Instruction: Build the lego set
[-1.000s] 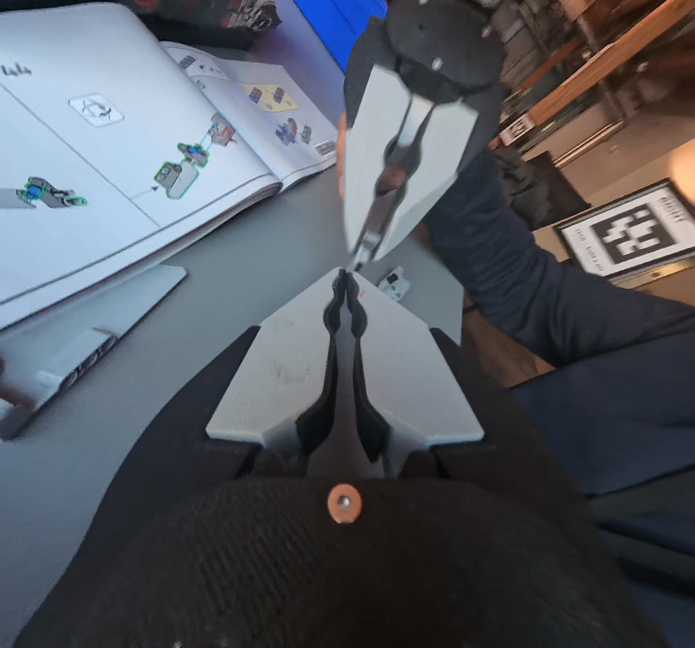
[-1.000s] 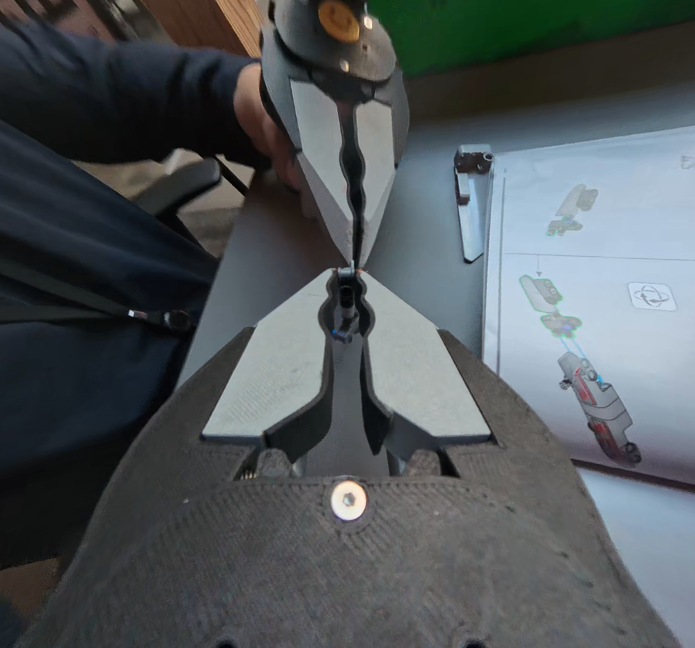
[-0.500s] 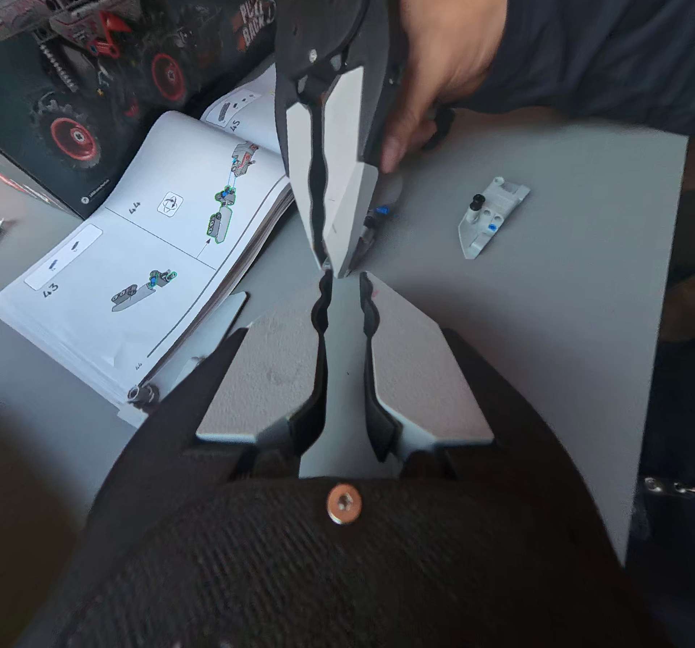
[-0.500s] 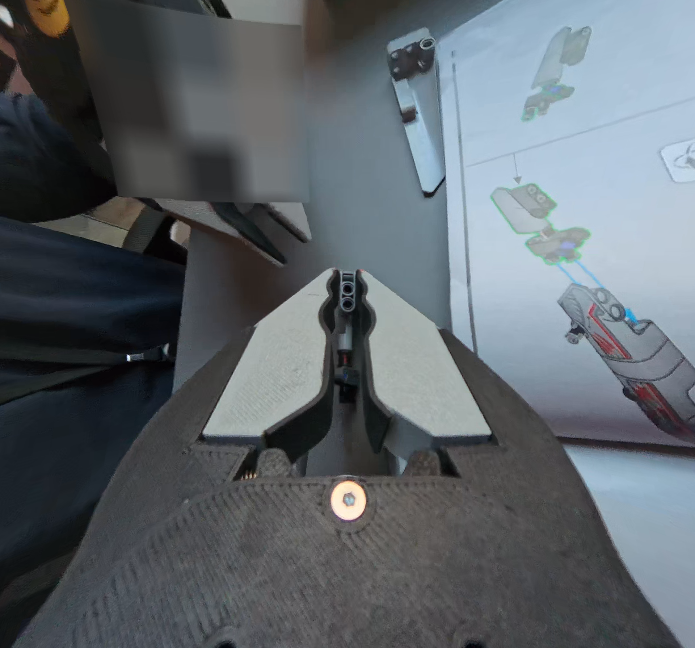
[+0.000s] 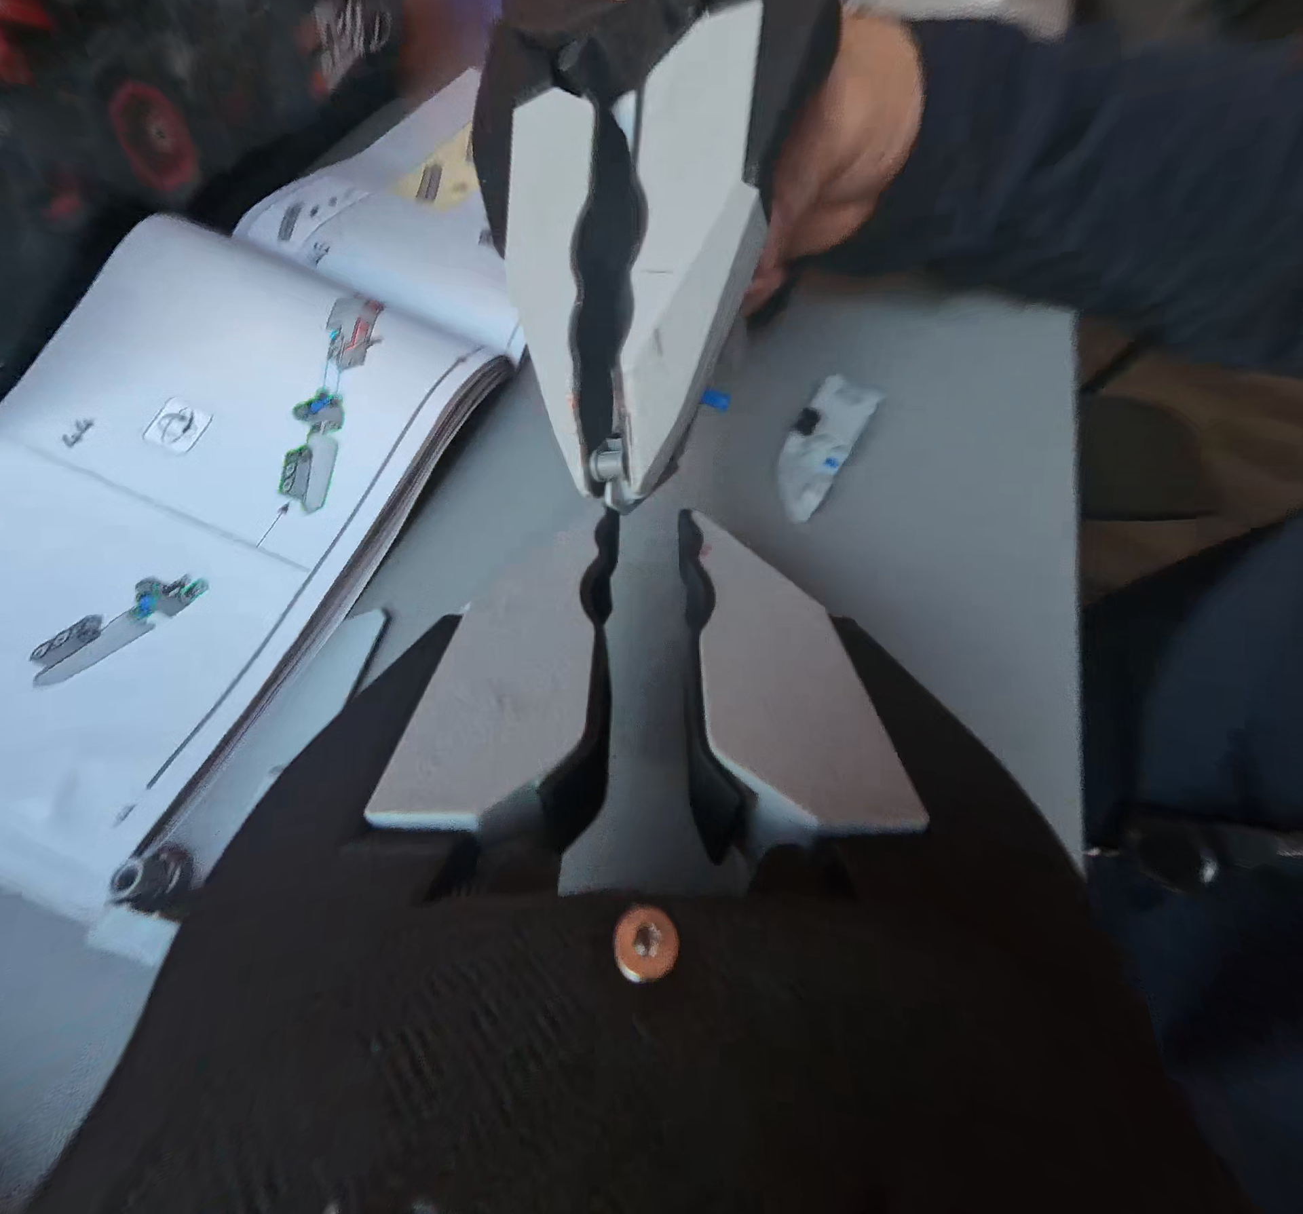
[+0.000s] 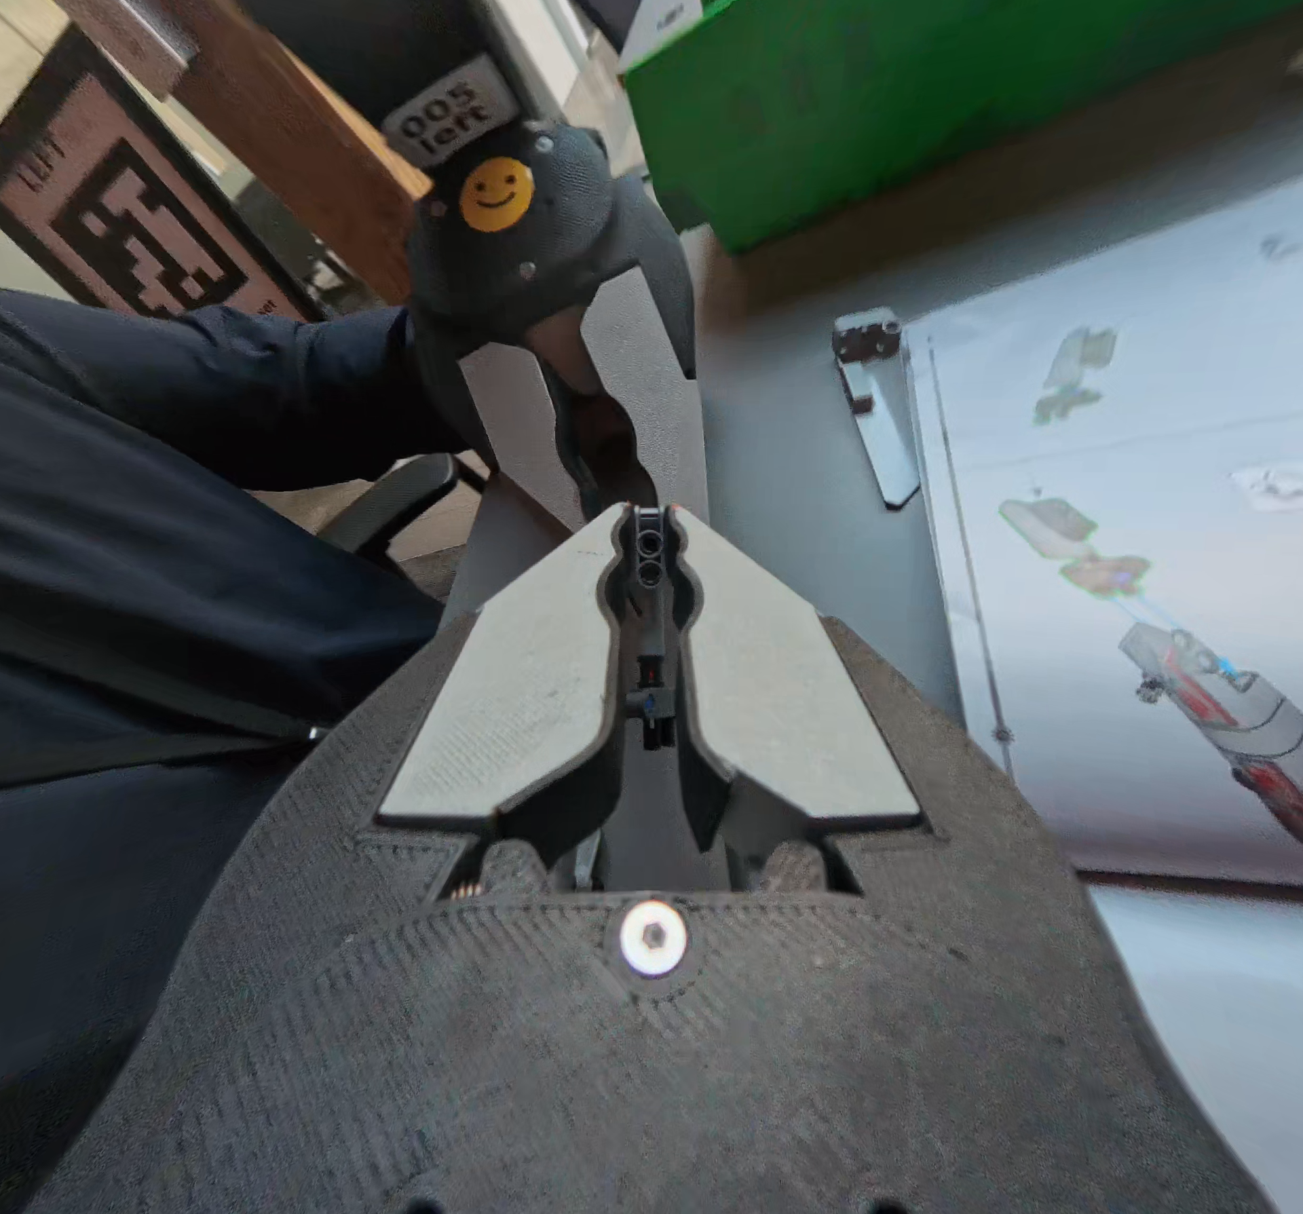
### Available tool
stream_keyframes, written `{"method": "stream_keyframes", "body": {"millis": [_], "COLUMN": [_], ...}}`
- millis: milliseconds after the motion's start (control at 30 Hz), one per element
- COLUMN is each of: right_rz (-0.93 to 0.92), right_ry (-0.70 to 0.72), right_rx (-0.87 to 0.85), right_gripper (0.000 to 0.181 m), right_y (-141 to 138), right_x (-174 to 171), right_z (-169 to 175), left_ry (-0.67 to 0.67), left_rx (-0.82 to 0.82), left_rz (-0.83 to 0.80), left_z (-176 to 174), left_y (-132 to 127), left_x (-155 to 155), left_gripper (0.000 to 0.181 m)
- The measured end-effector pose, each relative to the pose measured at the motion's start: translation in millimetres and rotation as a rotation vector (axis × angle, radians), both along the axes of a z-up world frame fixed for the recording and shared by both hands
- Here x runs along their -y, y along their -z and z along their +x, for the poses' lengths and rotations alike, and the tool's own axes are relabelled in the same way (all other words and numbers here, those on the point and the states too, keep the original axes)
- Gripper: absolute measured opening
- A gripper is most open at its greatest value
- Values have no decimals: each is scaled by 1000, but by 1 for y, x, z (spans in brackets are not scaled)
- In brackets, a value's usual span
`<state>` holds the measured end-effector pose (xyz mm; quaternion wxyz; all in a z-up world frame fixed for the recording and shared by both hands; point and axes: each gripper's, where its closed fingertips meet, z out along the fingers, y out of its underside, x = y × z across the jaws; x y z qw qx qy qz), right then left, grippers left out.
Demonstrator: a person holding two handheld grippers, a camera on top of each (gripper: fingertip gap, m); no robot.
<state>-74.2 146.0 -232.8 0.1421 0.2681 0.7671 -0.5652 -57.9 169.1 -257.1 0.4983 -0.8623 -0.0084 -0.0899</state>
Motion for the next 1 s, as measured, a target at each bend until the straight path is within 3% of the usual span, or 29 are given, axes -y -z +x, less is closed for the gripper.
{"method": "stream_keyframes", "body": {"millis": [33, 200, 333, 633, 733, 933, 1000], "right_rz": [-3, -114, -256, -358, -376, -301, -236], "right_ry": [13, 107, 100, 112, 102, 86, 103], "right_rx": [-55, -37, 70, 200, 214, 134, 61], "right_gripper": [5, 5, 5, 5, 5, 6, 13], "right_y": [-6, -24, -34, -35, -36, -35, -32], "right_x": [0, -2, -3, -3, -1, -2, -9], "right_z": [2, 0, -2, -5, -3, -1, -5], "left_ry": [17, 64, 72, 83, 67, 50, 40], "left_rx": [27, 280, 419, 519, 480, 467, 485], "left_rz": [45, 177, 245, 276, 276, 279, 292], "left_z": [3, 5, 1, 4, 3, 3, 1], "left_y": [-7, -29, -39, -44, -43, -43, -45], "left_x": [0, -3, -5, -7, -7, -6, -4], "left_gripper": [13, 13, 1, 10, 5, 5, 4]}}
